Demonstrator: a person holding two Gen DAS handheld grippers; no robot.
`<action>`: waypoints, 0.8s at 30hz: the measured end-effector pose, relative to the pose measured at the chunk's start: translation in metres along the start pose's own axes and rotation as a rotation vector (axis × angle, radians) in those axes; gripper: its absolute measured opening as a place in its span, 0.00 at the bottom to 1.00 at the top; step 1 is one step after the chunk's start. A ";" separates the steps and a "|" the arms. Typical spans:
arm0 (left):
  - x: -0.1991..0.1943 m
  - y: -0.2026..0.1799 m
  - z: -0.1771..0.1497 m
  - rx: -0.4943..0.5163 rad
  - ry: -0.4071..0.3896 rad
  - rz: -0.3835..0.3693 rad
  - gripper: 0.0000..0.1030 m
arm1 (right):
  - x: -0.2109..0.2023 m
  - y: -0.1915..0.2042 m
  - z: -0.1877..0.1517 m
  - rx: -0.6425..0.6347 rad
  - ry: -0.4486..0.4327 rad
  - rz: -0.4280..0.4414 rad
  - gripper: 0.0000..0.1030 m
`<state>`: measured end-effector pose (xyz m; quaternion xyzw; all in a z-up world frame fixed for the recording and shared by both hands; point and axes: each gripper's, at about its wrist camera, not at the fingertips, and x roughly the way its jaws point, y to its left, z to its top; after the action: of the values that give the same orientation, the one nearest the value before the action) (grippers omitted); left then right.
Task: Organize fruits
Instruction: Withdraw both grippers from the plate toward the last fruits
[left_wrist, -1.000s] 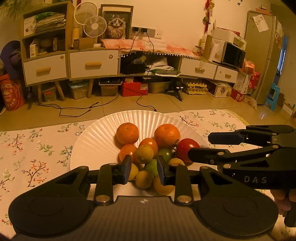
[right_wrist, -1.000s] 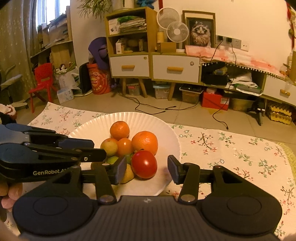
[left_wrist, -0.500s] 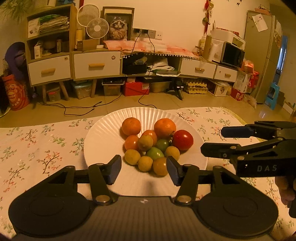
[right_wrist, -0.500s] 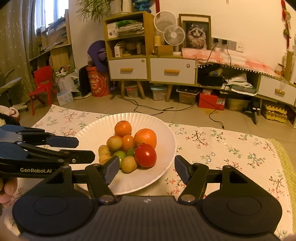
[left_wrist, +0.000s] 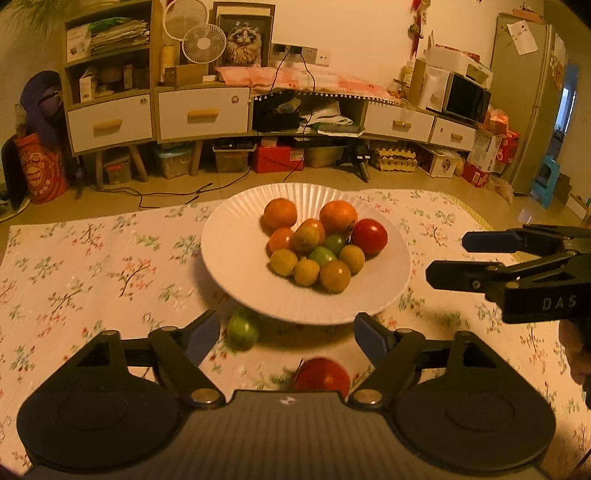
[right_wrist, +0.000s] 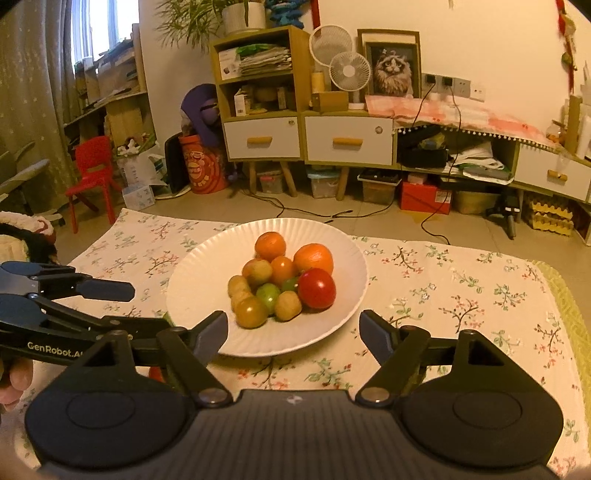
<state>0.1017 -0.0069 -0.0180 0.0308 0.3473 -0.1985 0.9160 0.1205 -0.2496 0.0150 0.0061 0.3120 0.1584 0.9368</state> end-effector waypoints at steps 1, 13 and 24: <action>-0.002 0.000 -0.002 0.002 0.004 -0.001 0.85 | -0.001 0.001 -0.001 0.000 0.002 0.001 0.77; -0.013 0.010 -0.026 0.007 0.058 0.011 0.99 | -0.008 0.015 -0.019 0.025 0.031 0.005 0.91; -0.012 0.020 -0.045 0.006 0.087 0.070 1.00 | -0.006 0.025 -0.036 0.032 0.048 -0.010 0.98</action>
<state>0.0730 0.0245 -0.0456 0.0540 0.3848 -0.1660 0.9063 0.0878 -0.2309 -0.0074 0.0157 0.3370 0.1489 0.9295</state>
